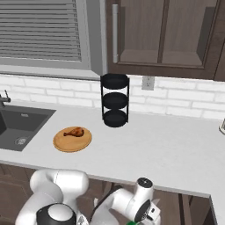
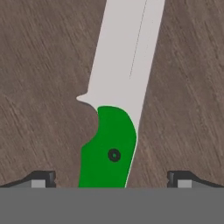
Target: Pick up the knife from the drawer and place it on the cutting board. Then place the meat from the plate to the cutting board.
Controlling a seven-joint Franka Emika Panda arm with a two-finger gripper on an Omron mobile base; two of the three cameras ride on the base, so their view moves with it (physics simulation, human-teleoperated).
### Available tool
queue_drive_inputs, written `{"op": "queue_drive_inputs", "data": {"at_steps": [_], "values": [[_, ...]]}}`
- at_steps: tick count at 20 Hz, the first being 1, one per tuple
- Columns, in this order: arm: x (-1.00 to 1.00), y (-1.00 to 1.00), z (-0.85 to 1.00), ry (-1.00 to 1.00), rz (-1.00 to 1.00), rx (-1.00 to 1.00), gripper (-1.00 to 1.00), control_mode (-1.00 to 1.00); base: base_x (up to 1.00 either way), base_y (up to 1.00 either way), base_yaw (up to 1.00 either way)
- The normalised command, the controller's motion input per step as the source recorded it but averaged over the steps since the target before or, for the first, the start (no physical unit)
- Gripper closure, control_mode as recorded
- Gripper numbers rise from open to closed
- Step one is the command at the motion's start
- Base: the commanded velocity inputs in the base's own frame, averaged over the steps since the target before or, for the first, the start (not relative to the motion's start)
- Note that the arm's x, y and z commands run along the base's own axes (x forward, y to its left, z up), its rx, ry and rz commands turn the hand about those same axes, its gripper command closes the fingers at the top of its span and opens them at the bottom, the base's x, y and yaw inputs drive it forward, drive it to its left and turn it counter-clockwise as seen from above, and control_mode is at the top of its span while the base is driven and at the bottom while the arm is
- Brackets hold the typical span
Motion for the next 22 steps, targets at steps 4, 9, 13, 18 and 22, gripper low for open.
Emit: {"op": "queue_drive_inputs", "data": {"at_steps": [4, 9, 13, 18, 22], "values": [[-0.02, 0.00, -0.14, 0.01, 0.00, 0.01, 1.00, -1.00, 0.00, 0.00, 0.00], [-0.01, 0.00, -0.06, 0.02, 0.00, 0.00, 1.00, -1.00, 0.00, 0.00, 0.00], [-0.21, 0.00, 0.00, 0.00, -0.01, 0.00, 1.00, -1.00, 0.00, 0.00, 0.00], [-0.40, -0.14, 0.01, 0.01, 0.00, 0.00, 1.00, -1.00, 0.00, 0.00, 0.00], [-0.59, -0.42, 0.19, 0.01, -0.01, 0.07, 1.00, -1.00, 0.00, 0.00, 0.00]]}}
